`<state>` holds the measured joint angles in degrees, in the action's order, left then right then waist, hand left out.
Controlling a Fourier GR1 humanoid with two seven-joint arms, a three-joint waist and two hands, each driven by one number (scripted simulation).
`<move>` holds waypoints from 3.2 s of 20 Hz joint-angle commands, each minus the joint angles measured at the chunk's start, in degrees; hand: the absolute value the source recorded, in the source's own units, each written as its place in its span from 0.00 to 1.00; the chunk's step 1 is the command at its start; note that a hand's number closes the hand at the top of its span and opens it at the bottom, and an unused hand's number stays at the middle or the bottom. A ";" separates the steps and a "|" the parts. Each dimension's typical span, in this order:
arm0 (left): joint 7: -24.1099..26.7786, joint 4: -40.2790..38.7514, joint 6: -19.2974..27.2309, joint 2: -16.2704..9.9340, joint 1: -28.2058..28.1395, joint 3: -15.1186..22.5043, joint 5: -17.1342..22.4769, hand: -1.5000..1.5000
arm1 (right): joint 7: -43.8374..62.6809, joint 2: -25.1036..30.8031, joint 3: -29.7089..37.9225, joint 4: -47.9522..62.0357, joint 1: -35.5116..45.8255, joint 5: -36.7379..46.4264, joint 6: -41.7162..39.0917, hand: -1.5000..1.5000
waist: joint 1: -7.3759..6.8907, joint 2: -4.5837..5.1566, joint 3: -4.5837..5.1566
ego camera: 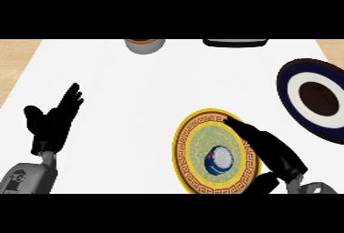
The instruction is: Pick the can from the plate and place it in the plate
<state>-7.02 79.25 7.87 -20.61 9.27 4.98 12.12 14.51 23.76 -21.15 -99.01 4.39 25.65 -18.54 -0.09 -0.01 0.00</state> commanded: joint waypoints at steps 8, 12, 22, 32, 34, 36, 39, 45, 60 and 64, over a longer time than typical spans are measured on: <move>-5.03 2.64 -1.53 2.31 2.16 -3.47 -3.59 0.50 | 2.42 -6.95 -1.06 4.32 1.05 8.11 -3.52 0.00 | 0.09 -0.04 -0.01; -3.95 5.68 -3.50 3.88 -3.08 -2.56 -4.65 0.50 | -0.32 -8.76 1.48 10.92 5.69 9.39 -4.80 0.00 | -0.14 -0.02 -0.01; -1.61 0.34 -4.63 5.30 1.17 -6.74 -6.40 0.50 | -2.29 -12.79 -1.83 18.27 8.35 16.01 -7.48 1.00 | -0.02 0.04 0.00; -3.91 5.60 -2.21 10.18 -2.07 -3.89 -11.56 0.50 | -7.21 -15.72 -0.36 15.85 6.29 17.75 -6.74 1.00 | -0.04 -0.02 -0.01; -2.40 -0.38 -8.41 5.26 1.73 -10.52 -6.49 0.50 | -8.06 -17.35 -3.52 15.53 3.72 21.10 -2.58 1.00 | 0.10 0.02 0.00; -6.11 2.99 -4.22 8.09 2.85 -6.72 -9.59 0.50 | -9.00 -15.28 -1.17 13.37 4.21 22.32 1.30 1.00 | 0.25 -0.02 -0.02; -2.39 0.67 -5.85 7.33 0.77 -7.69 -8.85 0.50 | -2.36 -15.22 8.07 12.06 10.87 21.48 2.73 1.00 | 0.05 0.07 0.02; -4.12 3.03 -5.92 7.31 1.58 -7.04 -8.85 0.50 | 9.15 -16.77 23.24 18.66 25.09 24.00 15.40 1.00 | -1.38 0.35 -0.04; -2.77 0.79 -3.50 9.90 1.28 -6.35 -11.53 0.50 | 20.56 -10.48 37.22 18.79 31.63 32.36 35.14 1.00 | 0.12 0.06 -0.01; -3.82 2.49 -6.57 8.33 -0.58 -7.58 -9.19 0.50 | 10.91 -7.39 43.21 25.28 25.93 25.10 41.41 1.00 | -0.03 0.15 -0.06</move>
<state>-9.44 81.30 1.72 -12.53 8.70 -2.67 2.59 31.03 13.66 17.14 -77.24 34.03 55.94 19.34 -0.29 0.08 0.00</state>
